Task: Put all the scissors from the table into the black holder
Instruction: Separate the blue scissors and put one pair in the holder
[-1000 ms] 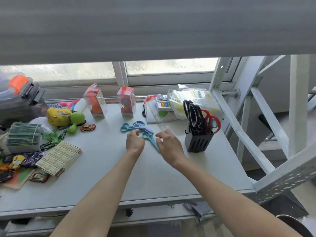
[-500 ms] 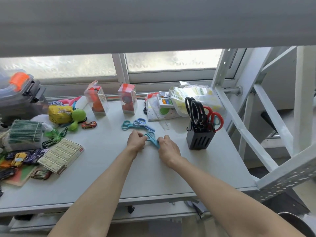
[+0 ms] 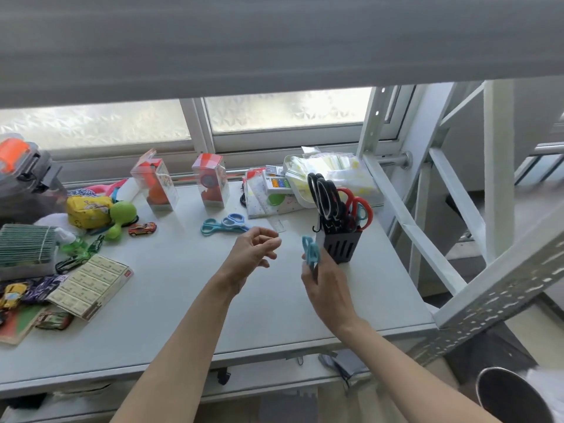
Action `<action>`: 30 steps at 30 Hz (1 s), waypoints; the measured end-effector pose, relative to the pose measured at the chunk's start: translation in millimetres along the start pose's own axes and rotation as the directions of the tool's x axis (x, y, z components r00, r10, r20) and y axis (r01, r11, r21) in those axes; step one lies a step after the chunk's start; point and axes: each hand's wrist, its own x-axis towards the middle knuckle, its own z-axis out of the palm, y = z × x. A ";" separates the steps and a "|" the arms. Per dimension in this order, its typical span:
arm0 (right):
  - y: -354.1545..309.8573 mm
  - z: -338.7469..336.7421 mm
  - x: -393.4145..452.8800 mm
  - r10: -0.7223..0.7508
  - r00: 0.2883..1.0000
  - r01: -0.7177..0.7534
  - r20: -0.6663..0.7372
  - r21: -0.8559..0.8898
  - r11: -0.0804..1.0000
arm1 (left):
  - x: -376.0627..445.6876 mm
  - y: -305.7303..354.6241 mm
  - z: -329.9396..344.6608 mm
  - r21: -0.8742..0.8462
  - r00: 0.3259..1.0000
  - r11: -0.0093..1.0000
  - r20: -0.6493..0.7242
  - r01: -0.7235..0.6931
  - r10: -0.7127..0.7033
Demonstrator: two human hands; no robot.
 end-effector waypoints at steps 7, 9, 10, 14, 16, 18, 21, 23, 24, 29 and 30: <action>14.6 -73.8 0.1 0.058 0.938 -0.015 -0.342 0.126 0.992 | 12.9 15.1 54.3 0.171 0.992 0.979 0.076 -0.112 0.100; 22.2 -91.6 16.1 0.101 0.899 -0.051 -0.427 0.127 0.991 | 19.0 19.8 68.2 0.200 0.990 0.972 0.089 -0.125 0.109; 24.4 -99.8 26.4 0.124 0.882 -0.067 -0.455 0.138 0.988 | 22.4 21.9 74.1 0.210 0.990 0.970 0.091 -0.125 0.107; 36.1 -119.1 69.0 0.251 0.886 -0.166 -0.391 0.239 0.957 | 32.7 29.6 89.4 0.241 0.991 0.963 0.091 -0.122 0.102; 38.5 -120.8 84.8 0.288 0.913 -0.205 -0.290 0.287 0.936 | 34.4 32.9 93.0 0.247 0.990 0.962 0.101 -0.119 0.097; 35.8 -119.9 95.5 0.283 0.939 -0.225 -0.195 0.275 0.935 | 35.2 34.9 94.8 0.252 0.990 0.961 0.107 -0.115 0.091; 35.4 -116.3 107.4 0.234 0.968 -0.212 -0.088 0.206 0.955 | 35.4 36.6 96.8 0.266 0.989 0.957 0.116 -0.115 0.087; 37.2 -114.7 112.7 0.213 0.977 -0.210 -0.006 0.163 0.964 | 35.4 37.1 97.3 0.265 0.990 0.958 0.117 -0.110 0.081; 38.2 -114.3 114.3 0.206 0.978 -0.208 0.026 0.135 0.969 | 35.4 37.3 97.2 0.260 0.990 0.960 0.117 -0.105 0.077; 37.7 -112.5 115.6 0.232 0.954 -0.262 0.190 0.155 0.952 | 36.9 36.5 95.3 0.257 0.989 0.961 0.128 -0.107 0.076; 36.0 -112.3 114.9 0.226 0.948 -0.266 0.224 0.168 0.949 | 36.9 36.1 95.1 0.256 0.989 0.961 0.127 -0.108 0.077</action>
